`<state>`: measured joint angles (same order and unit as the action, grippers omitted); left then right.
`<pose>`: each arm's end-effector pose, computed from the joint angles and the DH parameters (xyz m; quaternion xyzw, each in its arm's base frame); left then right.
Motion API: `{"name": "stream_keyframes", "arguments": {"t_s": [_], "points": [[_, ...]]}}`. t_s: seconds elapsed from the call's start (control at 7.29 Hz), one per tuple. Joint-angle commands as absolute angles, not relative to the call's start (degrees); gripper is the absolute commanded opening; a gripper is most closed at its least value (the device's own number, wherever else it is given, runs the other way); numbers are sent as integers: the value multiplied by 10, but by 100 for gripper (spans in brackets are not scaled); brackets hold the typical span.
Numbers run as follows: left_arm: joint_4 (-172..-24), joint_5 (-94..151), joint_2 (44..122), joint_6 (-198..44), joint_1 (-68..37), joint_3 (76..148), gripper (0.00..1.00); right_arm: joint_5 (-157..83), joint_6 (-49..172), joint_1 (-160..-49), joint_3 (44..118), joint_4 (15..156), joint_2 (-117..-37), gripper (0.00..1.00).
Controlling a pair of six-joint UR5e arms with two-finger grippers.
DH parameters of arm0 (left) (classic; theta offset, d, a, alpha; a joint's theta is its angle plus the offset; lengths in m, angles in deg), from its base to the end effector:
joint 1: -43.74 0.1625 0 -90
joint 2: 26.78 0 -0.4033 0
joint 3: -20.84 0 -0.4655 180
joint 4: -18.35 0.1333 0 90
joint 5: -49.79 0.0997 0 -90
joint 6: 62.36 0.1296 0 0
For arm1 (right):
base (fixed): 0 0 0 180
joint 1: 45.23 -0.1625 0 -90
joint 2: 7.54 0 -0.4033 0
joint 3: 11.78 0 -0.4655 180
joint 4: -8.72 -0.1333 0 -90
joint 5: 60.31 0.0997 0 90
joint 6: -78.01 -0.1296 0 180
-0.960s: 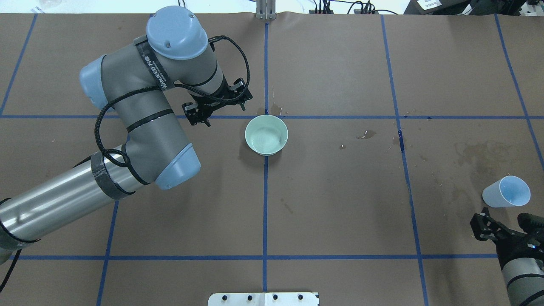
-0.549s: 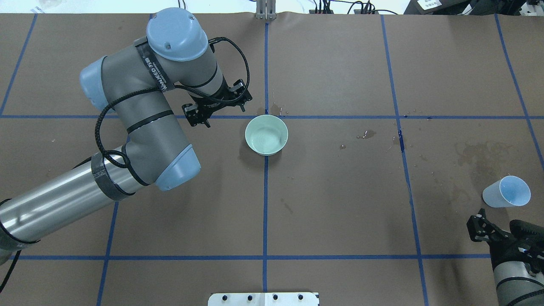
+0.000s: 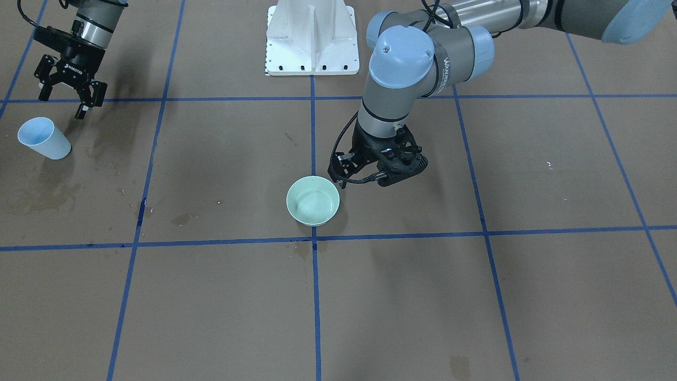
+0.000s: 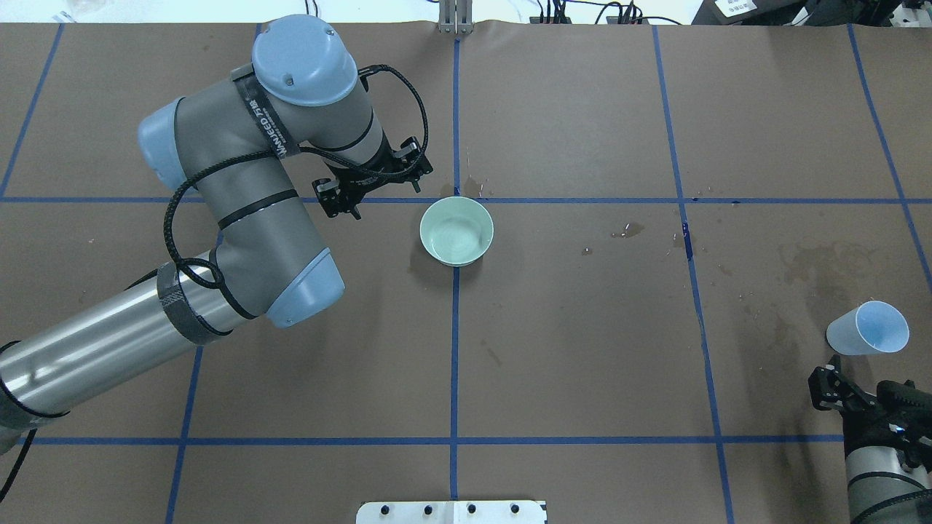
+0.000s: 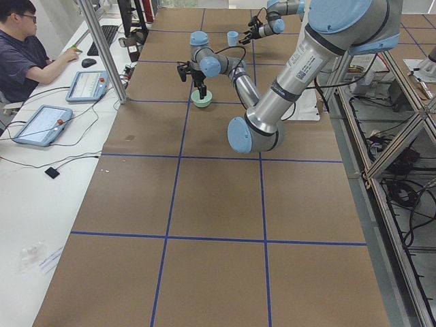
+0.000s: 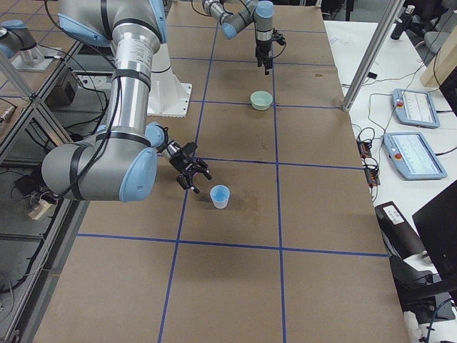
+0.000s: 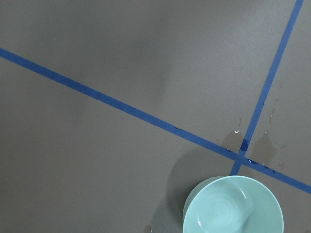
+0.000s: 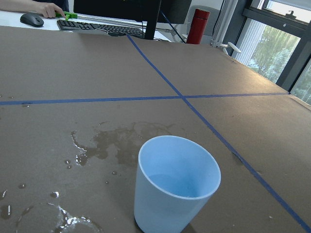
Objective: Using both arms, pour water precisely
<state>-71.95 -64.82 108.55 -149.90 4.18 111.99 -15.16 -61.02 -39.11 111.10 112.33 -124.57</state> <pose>0.5366 -0.5461 0.1165 -0.0435 0.4322 -0.2051 0.8771 -0.3880 -0.1844 0.5788 0.3663 -0.1207 0.3133 0.8678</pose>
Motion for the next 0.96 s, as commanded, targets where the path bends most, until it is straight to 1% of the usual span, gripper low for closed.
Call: {"name": "stream_keyframes", "arguments": {"t_s": [0.0,0.14,0.69,0.82], "points": [[-719,-648,1085,-1499,43,1120,100,-152,-618,-413,1070,1122,-1229,98],[-719,-648,1085,-1499,43,1119,100,-156,-616,-430,1051,1122,-1221,98],[-720,-648,1084,-1496,42,1117,100,-162,-608,-449,1048,1122,-1202,98],[-719,-648,1084,-1496,42,1117,100,-169,-608,-450,1037,1121,-1197,99]]}}
